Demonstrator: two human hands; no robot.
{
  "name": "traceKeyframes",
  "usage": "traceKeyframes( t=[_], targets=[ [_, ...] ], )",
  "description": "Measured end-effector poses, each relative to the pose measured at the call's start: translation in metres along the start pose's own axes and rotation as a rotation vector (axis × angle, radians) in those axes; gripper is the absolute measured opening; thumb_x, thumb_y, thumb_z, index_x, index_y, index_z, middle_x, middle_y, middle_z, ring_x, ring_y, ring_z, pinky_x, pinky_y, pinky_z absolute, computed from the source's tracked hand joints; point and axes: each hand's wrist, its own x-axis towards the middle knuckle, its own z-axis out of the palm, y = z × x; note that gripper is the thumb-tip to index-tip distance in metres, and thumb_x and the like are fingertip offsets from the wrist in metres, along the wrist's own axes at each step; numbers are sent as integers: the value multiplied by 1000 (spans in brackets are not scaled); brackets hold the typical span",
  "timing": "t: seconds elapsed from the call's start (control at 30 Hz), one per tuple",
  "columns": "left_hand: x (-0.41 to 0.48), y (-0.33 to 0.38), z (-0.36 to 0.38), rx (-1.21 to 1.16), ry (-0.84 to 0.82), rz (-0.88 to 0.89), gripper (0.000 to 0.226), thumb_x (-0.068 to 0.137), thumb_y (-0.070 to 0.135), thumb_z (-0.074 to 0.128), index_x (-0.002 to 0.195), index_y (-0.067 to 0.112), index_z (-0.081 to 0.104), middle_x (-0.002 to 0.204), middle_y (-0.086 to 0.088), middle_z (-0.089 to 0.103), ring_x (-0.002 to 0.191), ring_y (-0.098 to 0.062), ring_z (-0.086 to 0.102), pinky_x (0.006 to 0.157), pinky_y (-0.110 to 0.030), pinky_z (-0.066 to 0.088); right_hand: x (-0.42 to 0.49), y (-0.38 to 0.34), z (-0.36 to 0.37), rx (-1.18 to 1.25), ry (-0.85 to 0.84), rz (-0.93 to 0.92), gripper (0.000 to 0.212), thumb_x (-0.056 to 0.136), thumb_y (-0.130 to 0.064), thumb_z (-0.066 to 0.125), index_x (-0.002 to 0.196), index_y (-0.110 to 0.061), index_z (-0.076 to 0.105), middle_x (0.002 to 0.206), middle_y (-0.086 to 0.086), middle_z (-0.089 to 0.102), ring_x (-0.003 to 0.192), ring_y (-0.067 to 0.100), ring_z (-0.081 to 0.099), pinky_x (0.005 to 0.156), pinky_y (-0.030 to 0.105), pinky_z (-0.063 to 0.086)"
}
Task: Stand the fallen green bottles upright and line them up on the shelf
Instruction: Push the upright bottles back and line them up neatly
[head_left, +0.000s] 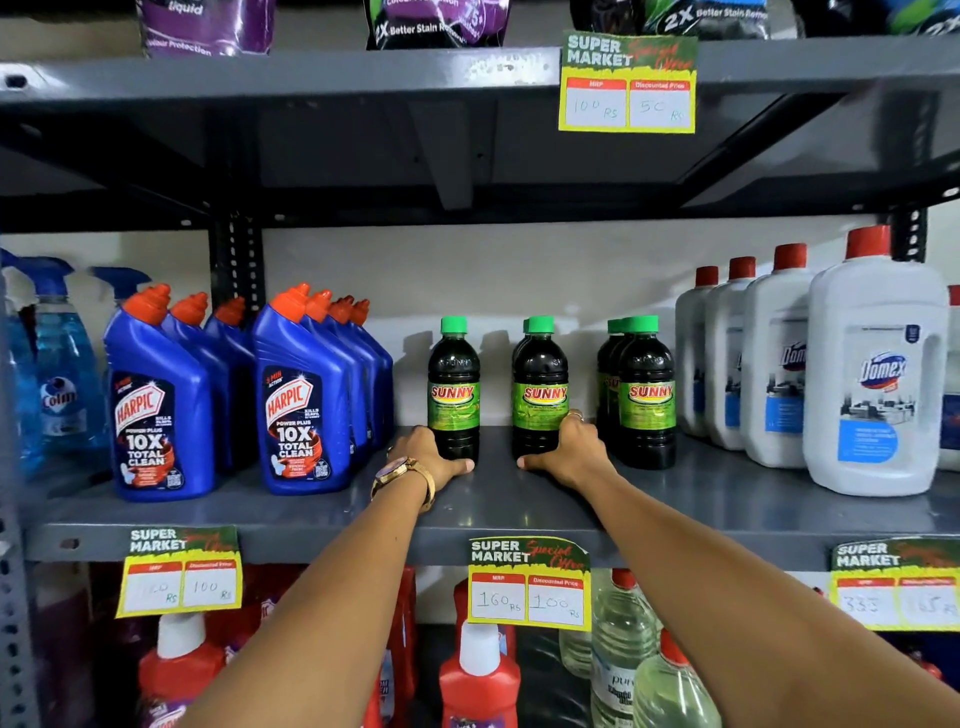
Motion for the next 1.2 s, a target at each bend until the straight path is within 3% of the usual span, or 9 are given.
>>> traceKeyframes(
  t=[0.77, 1.0, 1.07, 1.13, 1.2],
  targets=[
    [-3, 1, -1, 67, -11, 1, 63, 74, 47, 74, 123, 12, 55, 122, -13, 63, 110, -33, 59, 94, -40, 49, 0, 2, -1, 0, 5, -9, 83, 67, -34, 86, 127, 0, 41, 128, 19, 56, 119, 36, 56, 95, 40, 49],
    [-24, 14, -12, 141, -115, 21, 70, 76, 48, 72, 131, 12, 48, 133, -11, 54, 118, -31, 54, 101, -38, 45, -5, 0, -10, 111, -36, 67, 94, 55, -45, 90, 125, -1, 46, 123, 15, 58, 117, 31, 58, 93, 37, 51],
    [-44, 19, -13, 214, -87, 76, 71, 79, 46, 70, 132, 8, 43, 134, -13, 51, 121, -31, 51, 102, -37, 43, -8, 7, -19, 146, -27, 82, 74, 54, -49, 89, 104, -5, 59, 104, 14, 62, 100, 27, 62, 80, 32, 51],
    [-69, 25, -13, 375, 54, 206, 66, 83, 45, 64, 132, 8, 39, 133, -14, 46, 121, -33, 47, 99, -42, 44, -13, 18, -34, 158, 113, 49, 44, 62, -45, 86, 79, -11, 62, 85, 11, 64, 86, 26, 64, 71, 27, 45],
    [-83, 32, -12, 392, 71, 408, 47, 89, 41, 56, 126, 12, 46, 127, -7, 49, 118, -29, 49, 94, -43, 47, -16, 33, -53, 163, 319, 52, 34, 72, -34, 81, 84, -6, 65, 92, 17, 69, 95, 32, 65, 77, 30, 46]
  ],
)
